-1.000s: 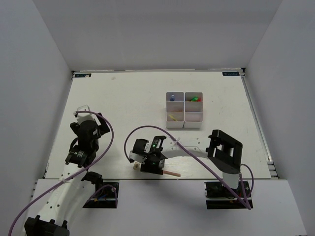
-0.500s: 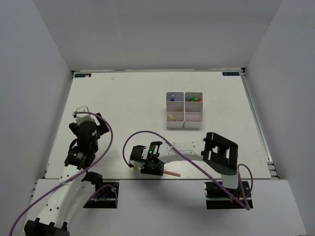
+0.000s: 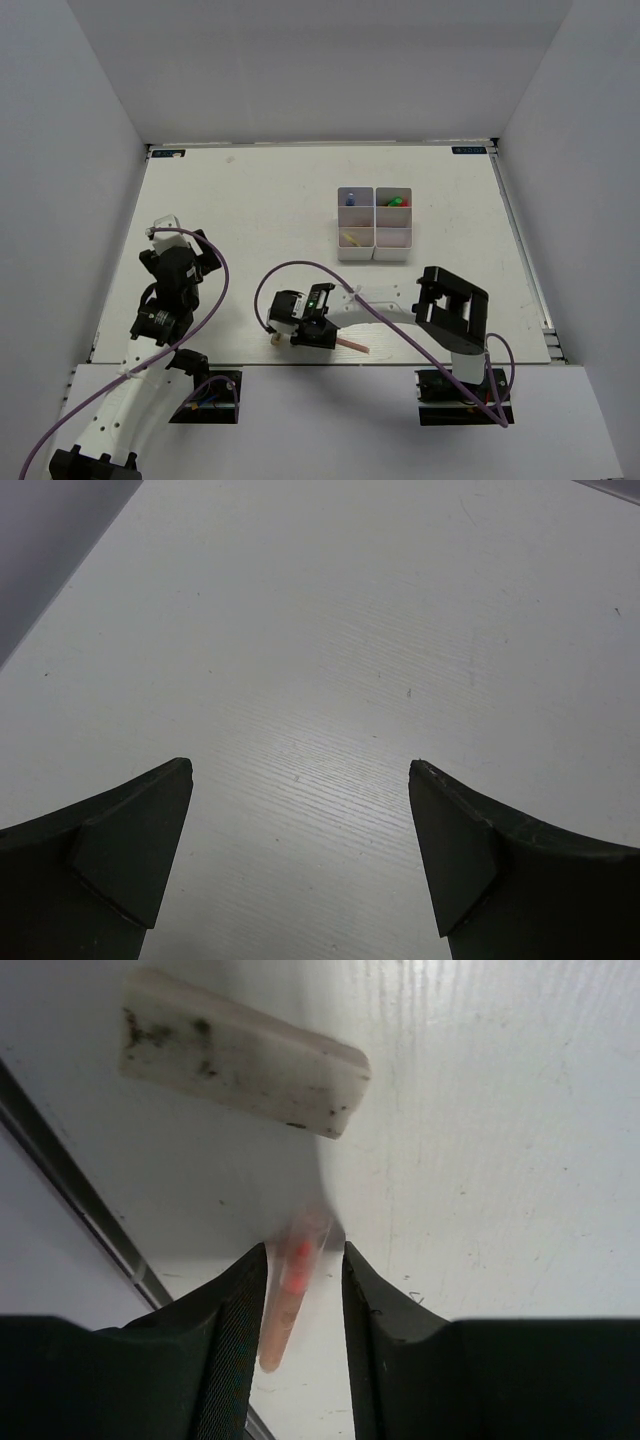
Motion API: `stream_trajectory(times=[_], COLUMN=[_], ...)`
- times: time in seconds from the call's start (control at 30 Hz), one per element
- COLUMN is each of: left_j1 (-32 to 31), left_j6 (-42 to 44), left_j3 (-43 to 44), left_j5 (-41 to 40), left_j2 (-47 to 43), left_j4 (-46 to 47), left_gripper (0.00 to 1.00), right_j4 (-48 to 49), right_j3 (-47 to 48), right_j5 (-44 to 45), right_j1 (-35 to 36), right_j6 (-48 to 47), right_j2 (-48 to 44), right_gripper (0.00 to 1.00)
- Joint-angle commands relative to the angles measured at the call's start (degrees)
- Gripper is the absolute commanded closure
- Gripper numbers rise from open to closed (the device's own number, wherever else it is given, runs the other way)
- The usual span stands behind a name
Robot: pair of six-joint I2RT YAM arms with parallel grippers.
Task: Sort the stationery into containers
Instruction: Pick up the pen from the corner of the board.
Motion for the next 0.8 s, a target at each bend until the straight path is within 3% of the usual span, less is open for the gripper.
stream_trajectory(times=[0.0,0.23,0.33,0.37,0.4,0.6,0.77], left_j1=[0.3,0.2,0.3,0.3,0.2,0.3,0.3], left_j6=[0.3,0.1,0.2,0.2,0.1,0.2,0.2], left_j3=[1.3,1.0,1.1,1.1,1.1,0.9,1.0], left_j5=[-0.5,-0.3,-0.4,-0.4,-0.4,-0.5,-0.3], left_j2=[-0.7,-0.7,-0.7,-0.9,-0.9,-1.0,-0.7], left_j4=[-0.1,0.0,0.1,0.2,0.2,0.2,0.1], left_gripper=[0.00,0.00,0.00,0.00,0.00,0.00,0.00], right_j4=[4.3,4.1,4.1,4.0,4.1,3.6,3.2], right_j3=[-5.0,-4.8,-5.0,-4.9,-5.0,-4.3,-0.1], right_j5=[4.1,1.6,0.0,-0.6,-0.8,-1.7,-2.4], right_j1=[-1.9,-5.3,-6.6,-7.2,-7.4,-9.8,-12.5], right_j6=[-1.4,-1.6,-1.7,-2.0,-2.0,-3.7,-6.4], right_j2=[6.9,8.8,9.5,9.4,9.3,5.3,-5.4], right_gripper=[0.61,0.68,0.86,0.98,1.00,1.00,1.00])
